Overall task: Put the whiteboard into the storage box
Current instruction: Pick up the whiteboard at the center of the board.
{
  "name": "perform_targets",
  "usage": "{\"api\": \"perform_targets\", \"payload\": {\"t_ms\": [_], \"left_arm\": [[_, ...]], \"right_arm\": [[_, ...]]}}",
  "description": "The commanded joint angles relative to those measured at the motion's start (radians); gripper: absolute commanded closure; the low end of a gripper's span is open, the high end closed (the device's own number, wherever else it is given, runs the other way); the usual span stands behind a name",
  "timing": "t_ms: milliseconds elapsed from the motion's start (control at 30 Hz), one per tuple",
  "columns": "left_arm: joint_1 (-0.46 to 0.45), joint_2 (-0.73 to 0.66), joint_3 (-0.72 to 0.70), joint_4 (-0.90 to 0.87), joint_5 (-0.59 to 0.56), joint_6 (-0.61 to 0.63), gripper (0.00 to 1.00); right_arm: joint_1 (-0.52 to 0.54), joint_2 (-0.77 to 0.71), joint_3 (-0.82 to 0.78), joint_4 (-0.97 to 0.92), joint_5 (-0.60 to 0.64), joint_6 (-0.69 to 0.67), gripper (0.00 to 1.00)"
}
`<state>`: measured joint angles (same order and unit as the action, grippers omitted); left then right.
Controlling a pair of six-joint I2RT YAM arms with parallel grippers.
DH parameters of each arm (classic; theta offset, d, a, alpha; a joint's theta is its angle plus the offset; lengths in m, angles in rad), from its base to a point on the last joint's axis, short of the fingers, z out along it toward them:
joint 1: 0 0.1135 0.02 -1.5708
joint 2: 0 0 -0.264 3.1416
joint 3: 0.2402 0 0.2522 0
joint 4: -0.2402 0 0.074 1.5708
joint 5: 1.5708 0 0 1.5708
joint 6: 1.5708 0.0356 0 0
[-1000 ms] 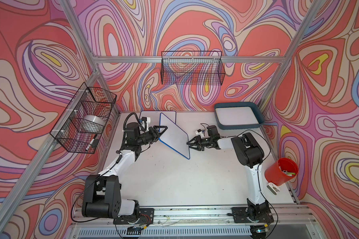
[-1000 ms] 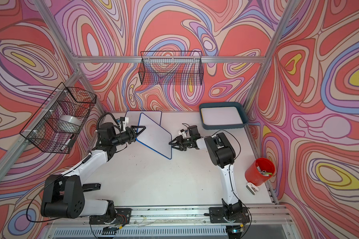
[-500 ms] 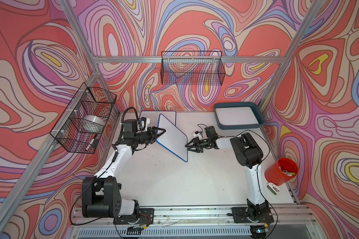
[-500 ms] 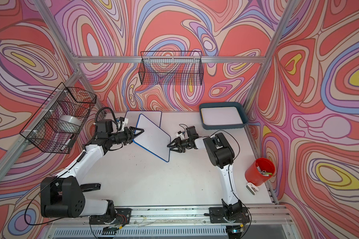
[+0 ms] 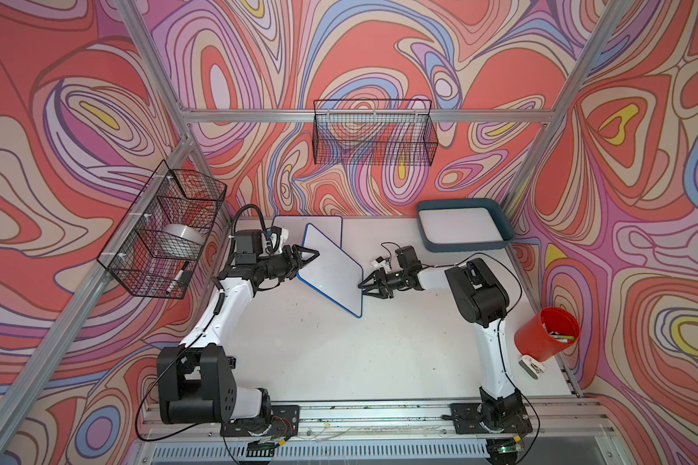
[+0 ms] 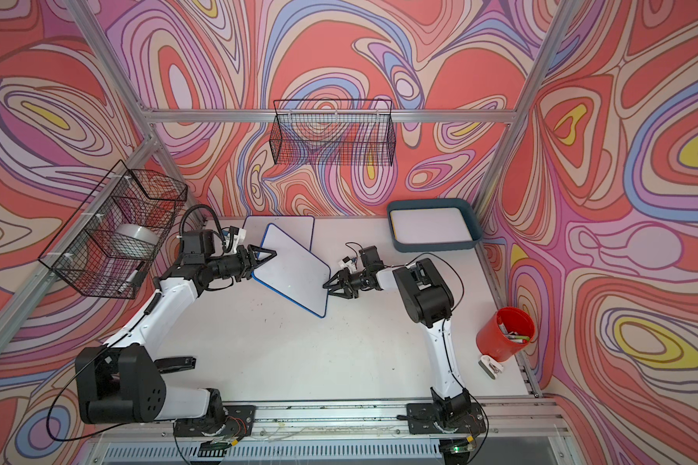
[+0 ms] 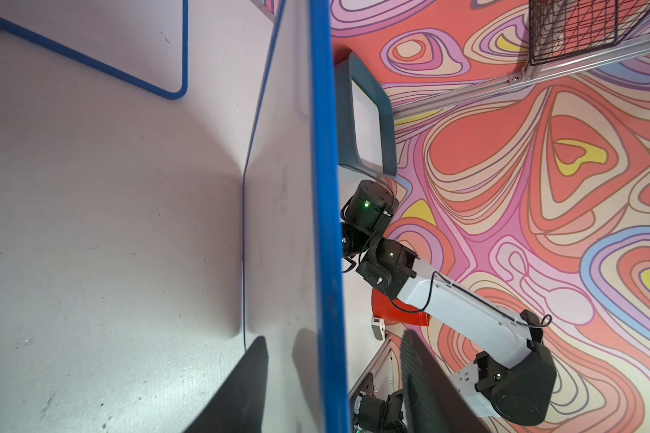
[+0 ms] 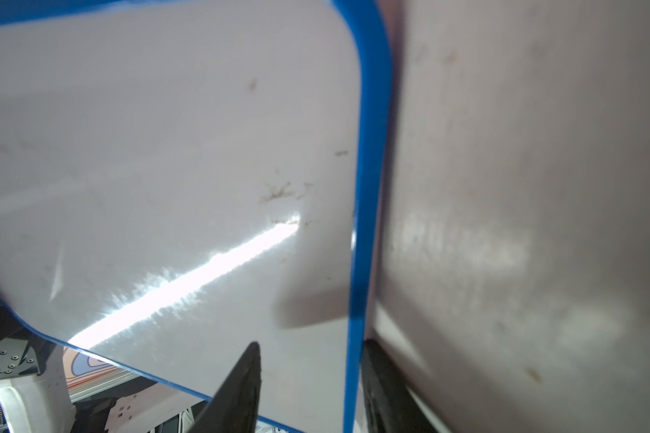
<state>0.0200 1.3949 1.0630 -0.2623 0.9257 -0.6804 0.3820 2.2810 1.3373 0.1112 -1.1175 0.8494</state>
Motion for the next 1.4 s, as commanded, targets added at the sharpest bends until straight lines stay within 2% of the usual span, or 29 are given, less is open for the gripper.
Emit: {"api": "perform_targets", "payload": {"t_ms": [0,233,467,633,833,1000,1167,1367], "left_arm": [[0.002,-0.005,0.029,-0.011,0.035,0.015,0.47],[0.014,-0.008,0.101,-0.155,0.007,0.100,0.49],[0.017,0.050,0.227,-0.428,-0.063,0.253,0.52],[0.016,0.087,0.236,-0.451,-0.038,0.266,0.59],[0.017,0.099,0.282,-0.536,-0.113,0.321,0.73],[0.017,0.101,0.321,-0.597,-0.172,0.360,0.75],[0.017,0.106,0.326,-0.581,-0.171,0.349,0.85],[0.017,0.110,0.334,-0.582,-0.155,0.346,0.92]], "right_arm": [[0.017,0.029,0.021,-0.005,-0.033,-0.012,0.54],[0.017,0.040,0.031,-0.008,-0.033,-0.013,0.54],[0.017,0.048,0.029,0.003,-0.031,-0.007,0.54],[0.016,0.047,0.025,0.015,-0.033,0.005,0.54],[0.017,0.047,0.022,0.013,-0.027,0.002,0.54],[0.017,0.049,0.018,0.014,-0.024,0.000,0.54],[0.017,0.044,0.007,0.006,-0.017,-0.012,0.54],[0.017,0.039,-0.006,0.015,-0.004,-0.010,0.54]]}}
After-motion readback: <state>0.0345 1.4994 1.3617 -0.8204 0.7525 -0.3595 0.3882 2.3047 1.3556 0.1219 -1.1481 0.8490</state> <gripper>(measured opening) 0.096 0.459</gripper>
